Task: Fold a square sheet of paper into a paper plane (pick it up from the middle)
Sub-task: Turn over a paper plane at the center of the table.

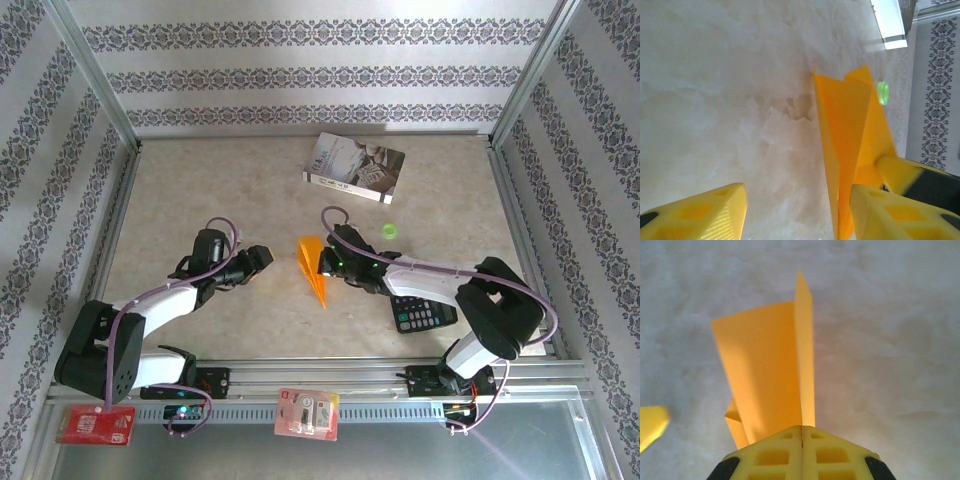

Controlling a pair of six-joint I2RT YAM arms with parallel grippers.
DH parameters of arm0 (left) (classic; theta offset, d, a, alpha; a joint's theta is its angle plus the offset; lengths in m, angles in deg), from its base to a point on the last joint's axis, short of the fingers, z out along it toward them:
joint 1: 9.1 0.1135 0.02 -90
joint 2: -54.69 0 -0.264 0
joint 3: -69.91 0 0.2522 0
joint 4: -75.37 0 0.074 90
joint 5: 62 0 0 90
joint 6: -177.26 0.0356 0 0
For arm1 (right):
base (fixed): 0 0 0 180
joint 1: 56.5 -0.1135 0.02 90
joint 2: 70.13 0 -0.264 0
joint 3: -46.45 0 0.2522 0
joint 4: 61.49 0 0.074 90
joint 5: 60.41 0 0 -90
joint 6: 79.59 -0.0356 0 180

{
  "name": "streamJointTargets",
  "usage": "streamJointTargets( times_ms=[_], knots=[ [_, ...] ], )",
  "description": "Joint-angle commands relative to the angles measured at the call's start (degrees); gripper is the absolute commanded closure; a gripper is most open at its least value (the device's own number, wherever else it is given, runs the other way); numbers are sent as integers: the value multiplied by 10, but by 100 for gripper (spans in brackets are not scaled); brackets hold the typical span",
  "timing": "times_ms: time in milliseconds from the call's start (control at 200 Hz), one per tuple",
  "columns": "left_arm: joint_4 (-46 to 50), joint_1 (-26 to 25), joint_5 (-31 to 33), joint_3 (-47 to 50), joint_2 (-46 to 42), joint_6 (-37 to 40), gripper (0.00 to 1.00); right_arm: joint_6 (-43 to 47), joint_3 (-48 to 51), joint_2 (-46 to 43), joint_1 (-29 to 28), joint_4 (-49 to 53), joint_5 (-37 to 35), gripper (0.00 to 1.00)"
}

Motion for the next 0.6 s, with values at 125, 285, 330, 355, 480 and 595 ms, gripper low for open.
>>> streamJointTargets(
  times_ms=[125,285,330,355,480,595],
  knots=[
    [-77,-73,-2,-3,36,-33,41,-31,68,6,6,-89,14,100],
    [-41,-129,15,-60,91,-20,42,-37,88,-1,6,-101,7,100],
    [-29,-144,23,-77,105,-10,42,-38,89,1,6,-104,7,100],
    [-21,-151,25,-86,112,-6,42,-38,89,1,6,-105,7,100],
    [-5,-172,21,-123,147,7,41,-40,91,5,6,-115,8,100],
    [10,-177,20,-145,169,16,40,-42,93,6,6,-124,13,100]
  ],
)
